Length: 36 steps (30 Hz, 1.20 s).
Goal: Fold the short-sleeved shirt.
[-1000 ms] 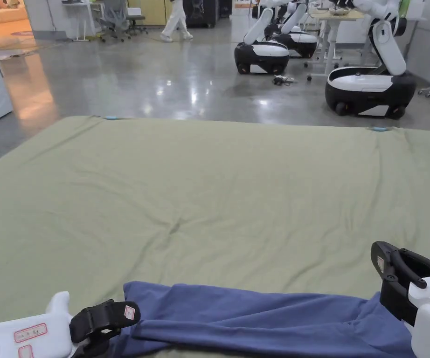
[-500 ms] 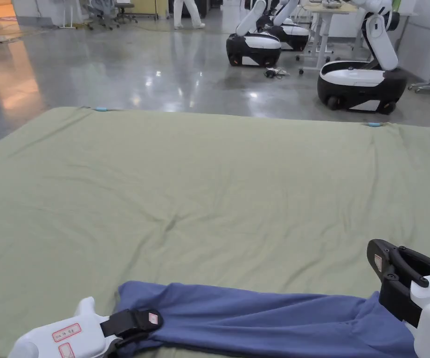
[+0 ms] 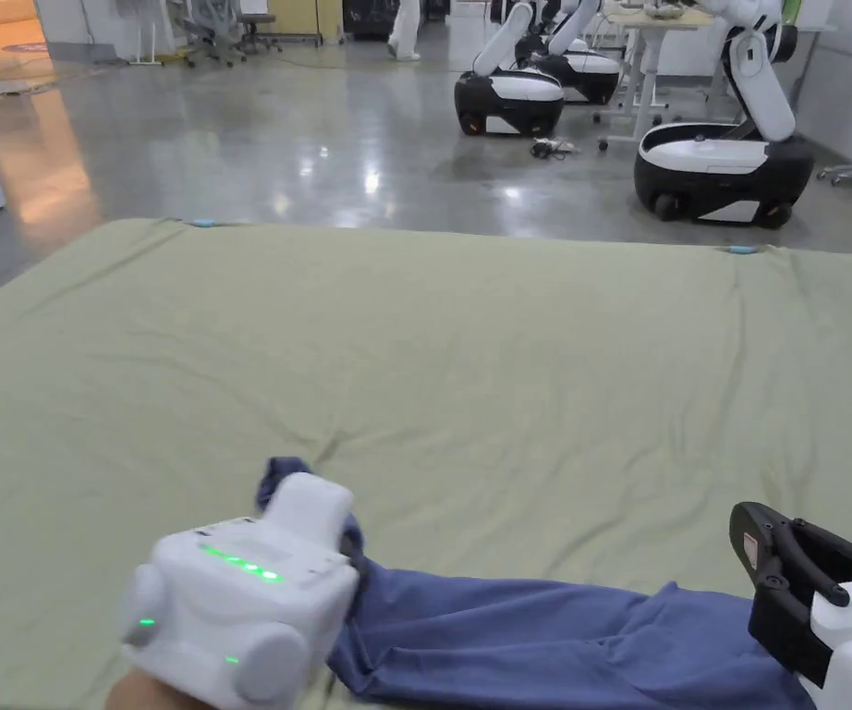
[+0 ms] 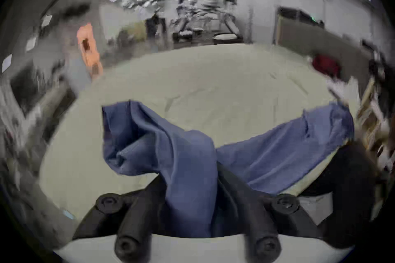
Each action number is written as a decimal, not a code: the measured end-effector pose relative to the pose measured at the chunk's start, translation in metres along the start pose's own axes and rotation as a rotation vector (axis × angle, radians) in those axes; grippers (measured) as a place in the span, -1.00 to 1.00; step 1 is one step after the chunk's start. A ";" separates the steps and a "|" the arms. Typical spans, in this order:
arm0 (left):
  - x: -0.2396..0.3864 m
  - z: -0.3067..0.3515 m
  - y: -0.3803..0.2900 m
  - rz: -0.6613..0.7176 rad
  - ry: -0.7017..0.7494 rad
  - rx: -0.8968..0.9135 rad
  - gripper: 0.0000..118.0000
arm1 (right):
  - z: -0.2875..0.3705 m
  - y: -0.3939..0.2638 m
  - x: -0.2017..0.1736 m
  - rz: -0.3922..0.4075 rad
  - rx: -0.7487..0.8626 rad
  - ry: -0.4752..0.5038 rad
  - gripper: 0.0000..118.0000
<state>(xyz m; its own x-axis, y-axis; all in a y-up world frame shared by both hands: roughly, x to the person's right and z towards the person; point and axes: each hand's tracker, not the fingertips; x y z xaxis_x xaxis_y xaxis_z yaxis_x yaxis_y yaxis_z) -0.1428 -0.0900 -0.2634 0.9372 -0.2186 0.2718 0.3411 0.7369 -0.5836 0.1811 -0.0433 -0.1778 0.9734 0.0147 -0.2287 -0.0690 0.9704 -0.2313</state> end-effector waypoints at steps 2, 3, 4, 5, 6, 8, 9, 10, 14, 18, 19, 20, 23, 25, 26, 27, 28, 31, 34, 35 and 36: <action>0.051 -0.017 0.005 -0.179 0.039 -0.013 -0.84 | 0.001 -0.001 0.007 -0.010 0.004 -0.013 -0.93; 0.076 -0.027 0.005 -0.269 0.060 -0.033 -0.84 | 0.003 -0.002 0.010 -0.012 0.007 -0.021 -0.93; 0.097 -0.037 0.003 -0.329 0.076 -0.059 -0.84 | 0.005 -0.004 0.013 -0.007 0.012 -0.033 -0.93; 0.118 -0.050 -0.002 -0.371 0.082 -0.073 -0.84 | 0.006 -0.005 0.016 -0.006 0.013 -0.039 -0.93; 0.133 -0.061 -0.006 -0.395 0.087 -0.091 -0.83 | 0.008 -0.007 0.019 -0.011 0.012 -0.042 -0.93; 0.146 -0.079 -0.014 -0.372 0.062 -0.138 -0.67 | 0.011 -0.010 0.024 -0.017 0.009 -0.048 -0.93; 0.148 -0.085 -0.018 -0.350 0.066 -0.146 -0.34 | 0.012 -0.011 0.027 -0.014 0.004 -0.054 -0.93; 0.149 -0.086 -0.020 -0.334 0.064 -0.141 0.27 | 0.013 -0.012 0.028 -0.011 0.002 -0.061 -0.93; 0.119 -0.055 -0.004 -0.184 -0.077 -0.067 0.73 | 0.013 -0.016 0.039 -0.001 -0.012 -0.076 -0.93; 0.053 0.004 -0.004 0.292 -0.301 0.260 0.75 | 0.007 -0.019 0.045 -0.024 -0.030 -0.070 -0.93; 0.042 0.003 -0.007 0.379 -0.331 0.249 0.75 | 0.006 -0.021 0.046 -0.029 -0.035 -0.067 -0.93; 0.029 -0.003 -0.011 0.485 -0.358 0.210 0.75 | 0.003 -0.023 0.047 -0.038 -0.041 -0.060 -0.93; 0.010 -0.037 -0.028 0.725 -0.387 0.071 0.72 | -0.002 -0.030 0.048 -0.059 -0.065 -0.060 -0.93; 0.018 -0.058 -0.039 0.818 -0.434 0.053 0.00 | -0.001 -0.032 0.047 -0.073 -0.076 -0.051 -0.93; 0.026 -0.070 -0.046 0.855 -0.469 0.015 -0.48 | 0.000 -0.032 0.047 -0.075 -0.076 -0.049 -0.93; 0.036 -0.082 -0.053 0.876 -0.511 -0.048 -0.66 | 0.000 -0.032 0.047 -0.073 -0.078 -0.049 -0.92; 0.048 -0.089 -0.058 0.888 -0.543 -0.078 -0.65 | 0.000 -0.032 0.047 -0.068 -0.082 -0.051 -0.92; 0.092 -0.091 -0.065 0.859 -0.711 -0.015 -0.66 | 0.001 -0.032 0.051 -0.066 -0.091 -0.064 -0.92; 0.120 -0.092 -0.060 0.783 -0.710 -0.084 -0.65 | 0.003 -0.032 0.054 -0.070 -0.097 -0.078 -0.92; 0.120 -0.096 -0.060 0.765 -0.689 -0.104 -0.65 | 0.004 -0.031 0.055 -0.070 -0.099 -0.079 -0.92; 0.115 -0.096 -0.061 0.786 -0.696 -0.079 -0.65 | 0.004 -0.031 0.055 -0.070 -0.100 -0.080 -0.92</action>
<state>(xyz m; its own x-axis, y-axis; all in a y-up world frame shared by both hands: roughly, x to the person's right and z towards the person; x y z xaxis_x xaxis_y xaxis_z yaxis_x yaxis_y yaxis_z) -0.0490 -0.2213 -0.2705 0.6571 0.7367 0.1595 -0.3175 0.4624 -0.8279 0.2380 -0.0710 -0.1792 0.9906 -0.0290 -0.1337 -0.0181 0.9409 -0.3383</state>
